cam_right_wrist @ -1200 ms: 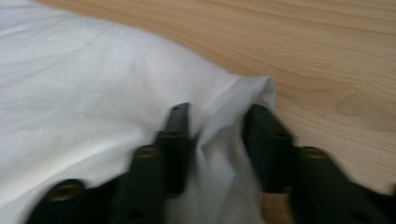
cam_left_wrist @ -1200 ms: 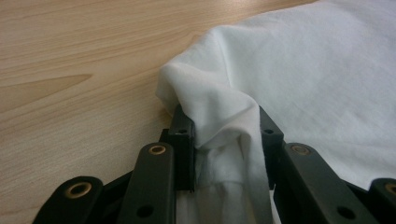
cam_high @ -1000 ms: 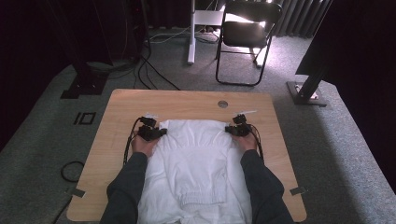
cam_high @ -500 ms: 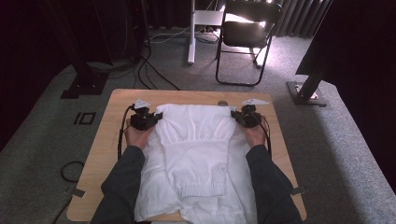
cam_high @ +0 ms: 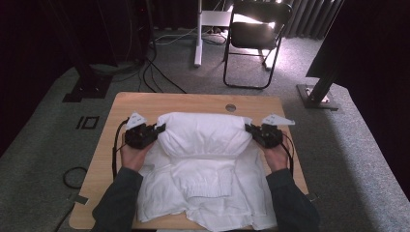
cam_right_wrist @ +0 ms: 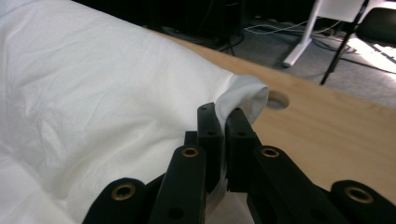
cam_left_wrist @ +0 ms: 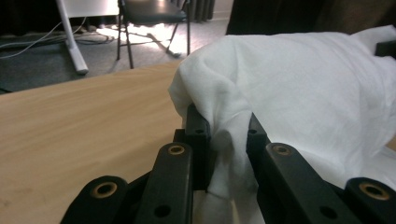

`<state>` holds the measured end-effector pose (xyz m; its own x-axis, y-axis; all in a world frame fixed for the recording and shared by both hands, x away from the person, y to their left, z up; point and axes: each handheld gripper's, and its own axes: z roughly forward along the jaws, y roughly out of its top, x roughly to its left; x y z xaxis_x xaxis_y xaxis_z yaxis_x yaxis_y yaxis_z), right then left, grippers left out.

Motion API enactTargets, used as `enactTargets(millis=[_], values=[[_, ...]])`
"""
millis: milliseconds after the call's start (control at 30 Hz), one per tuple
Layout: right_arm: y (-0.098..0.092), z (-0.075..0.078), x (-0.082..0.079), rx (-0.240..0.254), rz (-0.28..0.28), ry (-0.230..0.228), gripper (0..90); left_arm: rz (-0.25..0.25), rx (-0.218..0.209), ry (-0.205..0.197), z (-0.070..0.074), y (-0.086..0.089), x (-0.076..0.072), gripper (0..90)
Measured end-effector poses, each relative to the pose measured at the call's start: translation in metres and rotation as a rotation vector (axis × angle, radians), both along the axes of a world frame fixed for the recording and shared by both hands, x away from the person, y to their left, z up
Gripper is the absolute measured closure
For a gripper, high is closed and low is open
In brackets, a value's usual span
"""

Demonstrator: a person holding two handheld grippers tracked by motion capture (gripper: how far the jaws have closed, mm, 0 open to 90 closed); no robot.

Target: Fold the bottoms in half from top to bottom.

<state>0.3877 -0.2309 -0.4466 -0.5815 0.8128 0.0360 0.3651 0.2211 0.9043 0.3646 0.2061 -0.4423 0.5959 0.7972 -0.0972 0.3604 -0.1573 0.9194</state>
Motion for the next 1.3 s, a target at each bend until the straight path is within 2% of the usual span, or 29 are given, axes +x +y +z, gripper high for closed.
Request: enactTargets(millis=[33,67,100,133,167,200,233,300,367,400,433,467,500,533,567,600,633,667,733,767,833,900,967,1133,1167,1200,1300], values=[[-0.003,-0.009,-0.019,0.020,0.004,0.004,86.8,-0.013,-0.007,-0.005,-0.007,0.000,-0.018,79.6],[-0.003,-0.009,-0.019,0.020,0.004,0.004,86.8,-0.013,-0.007,-0.005,-0.007,0.000,-0.018,79.5],[-0.006,-0.019,-0.036,0.043,0.006,0.011,86.7,-0.028,0.000,0.002,-0.016,0.001,-0.034,79.4],[-0.006,-0.019,-0.036,0.043,0.006,0.011,86.7,-0.028,0.000,0.002,-0.016,0.001,-0.034,79.0],[-0.007,-0.024,-0.044,0.043,0.009,0.014,86.7,-0.028,0.000,0.002,-0.016,0.001,-0.034,79.0],[-0.007,-0.024,-0.044,0.043,0.009,0.014,86.6,-0.046,0.006,0.013,-0.024,0.003,-0.051,79.0],[-0.009,-0.033,-0.061,0.049,0.015,0.024,86.4,-0.055,0.013,0.019,-0.029,0.004,-0.058,78.6],[-0.011,-0.042,-0.075,0.050,0.030,0.046,86.0,-0.063,0.032,0.031,-0.036,0.006,-0.074,78.0],[-0.010,-0.052,-0.089,0.035,0.043,0.074,85.7,-0.077,0.022,0.067,-0.047,0.009,-0.087,77.6],[-0.009,-0.058,-0.095,0.008,0.048,0.084,85.6,-0.084,0.041,0.098,-0.055,0.009,-0.094,77.6],[-0.007,-0.065,-0.102,-0.014,0.055,0.102,85.6,-0.092,0.083,0.136,-0.066,0.007,-0.099,77.4],[-0.005,-0.074,-0.106,-0.030,0.067,0.136,85.5,-0.096,0.092,0.151,-0.072,0.007,-0.101,77.3],[-0.005,-0.078,-0.108,-0.042,0.073,0.146,85.4,-0.097,0.088,0.174,-0.077,0.007,-0.102,77.2],[-0.004,-0.081,-0.109,-0.052,0.074,0.156,85.4,-0.094,0.085,0.216,-0.086,0.007,-0.102,77.2],[-0.003,-0.087,-0.109,-0.059,0.078,0.181,85.3,-0.094,0.085,0.216,-0.086,0.007,-0.102,77.3],[-0.001,-0.091,-0.108,-0.071,0.082,0.201,85.3,-0.089,0.108,0.267,-0.098,0.003,-0.101,77.3],[0.001,-0.093,-0.106,-0.086,0.083,0.210,85.2,-0.082,0.143,0.281,-0.107,-0.001,-0.099,77.4],[0.004,-0.097,-0.104,-0.102,0.085,0.230,85.2,-0.082,0.159,0.285,-0.110,-0.004,-0.098,77.4],[0.010,-0.102,-0.099,-0.138,0.082,0.238,85.2,-0.073,0.154,0.282,-0.112,-0.006,-0.093,77.6],[0.013,-0.104,-0.096,-0.152,0.081,0.239,85.1,-0.068,0.171,0.276,-0.111,-0.007,-0.090,77.6],[0.014,-0.107,-0.090,-0.151,0.079,0.244,85.1,-0.050,0.208,0.258,-0.110,-0.012,-0.083,77.6],[0.013,-0.107,-0.083,-0.142,0.072,0.247,85.1,-0.038,0.216,0.251,-0.110,-0.015,-0.072,77.6],[0.011,-0.107,-0.075,-0.140,0.058,0.249,85.1,-0.022,0.218,0.243,-0.110,-0.018,-0.060,77.6],[0.013,-0.108,-0.052,-0.181,0.017,0.220,85.3,0.023,0.201,0.227,-0.113,-0.026,-0.032,77.8],[0.013,-0.108,-0.052,-0.181,0.017,0.220,85.3,0.023,0.201,0.227,-0.113,-0.026,-0.032,77.8],[0.013,-0.107,-0.048,-0.182,0.011,0.220,85.3,0.039,0.192,0.230,-0.113,-0.027,-0.024,77.8],[0.013,-0.108,-0.028,-0.156,-0.012,0.226,85.3,0.064,0.197,0.224,-0.113,-0.030,-0.013,77.8]])
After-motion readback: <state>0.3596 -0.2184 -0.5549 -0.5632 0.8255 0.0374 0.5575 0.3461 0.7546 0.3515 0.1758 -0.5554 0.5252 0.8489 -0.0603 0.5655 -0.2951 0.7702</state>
